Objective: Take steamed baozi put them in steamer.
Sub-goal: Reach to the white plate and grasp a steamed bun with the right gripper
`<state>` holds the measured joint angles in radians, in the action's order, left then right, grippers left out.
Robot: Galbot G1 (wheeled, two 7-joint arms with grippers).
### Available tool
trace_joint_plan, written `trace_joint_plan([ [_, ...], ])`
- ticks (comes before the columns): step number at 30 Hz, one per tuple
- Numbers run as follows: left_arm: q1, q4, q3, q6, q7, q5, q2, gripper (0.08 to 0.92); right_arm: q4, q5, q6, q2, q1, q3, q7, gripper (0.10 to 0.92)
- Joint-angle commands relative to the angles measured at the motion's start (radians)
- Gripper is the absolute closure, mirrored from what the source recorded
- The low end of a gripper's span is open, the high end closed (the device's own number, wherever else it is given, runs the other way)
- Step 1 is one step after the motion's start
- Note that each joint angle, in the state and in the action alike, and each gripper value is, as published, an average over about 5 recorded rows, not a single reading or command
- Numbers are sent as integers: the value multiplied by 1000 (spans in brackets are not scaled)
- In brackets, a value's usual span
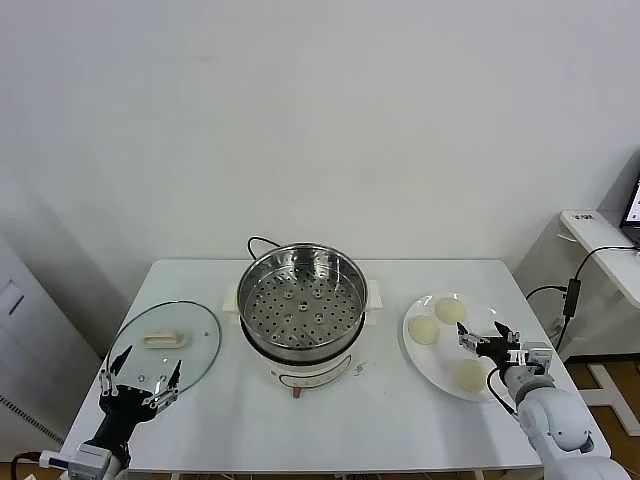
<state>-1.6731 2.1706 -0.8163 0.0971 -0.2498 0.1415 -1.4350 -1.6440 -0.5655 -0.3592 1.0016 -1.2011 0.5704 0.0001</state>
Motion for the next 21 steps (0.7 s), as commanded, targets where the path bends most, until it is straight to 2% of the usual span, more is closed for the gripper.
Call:
trace_joint_plan([
  [1, -1, -3, -1, 0, -2, 0, -2, 177, 3, -10, 2, -21, 4, -4, -5, 203],
  [5, 4, -6, -3, -2, -3, -1, -1, 177, 13, -15, 14, -60, 9, -14, -47, 203],
  [8, 8, -9, -7, -3, -2, -2, 2, 177, 42, 47, 72, -128, 23, -22, -161, 203],
  [14, 10, -10, -8, -6, -3, -2, -1, 177, 192, 365, 266, -400, 193, -107, -559, 203],
  [18, 14, -9, -8, -6, -2, -2, -5, 177, 323, 480, 349, -562, 527, -373, -835, 203],
  [21, 19, -8, -8, -4, -2, -2, -2, 177, 392, 584, 376, -603, 774, -582, -1002, 203],
])
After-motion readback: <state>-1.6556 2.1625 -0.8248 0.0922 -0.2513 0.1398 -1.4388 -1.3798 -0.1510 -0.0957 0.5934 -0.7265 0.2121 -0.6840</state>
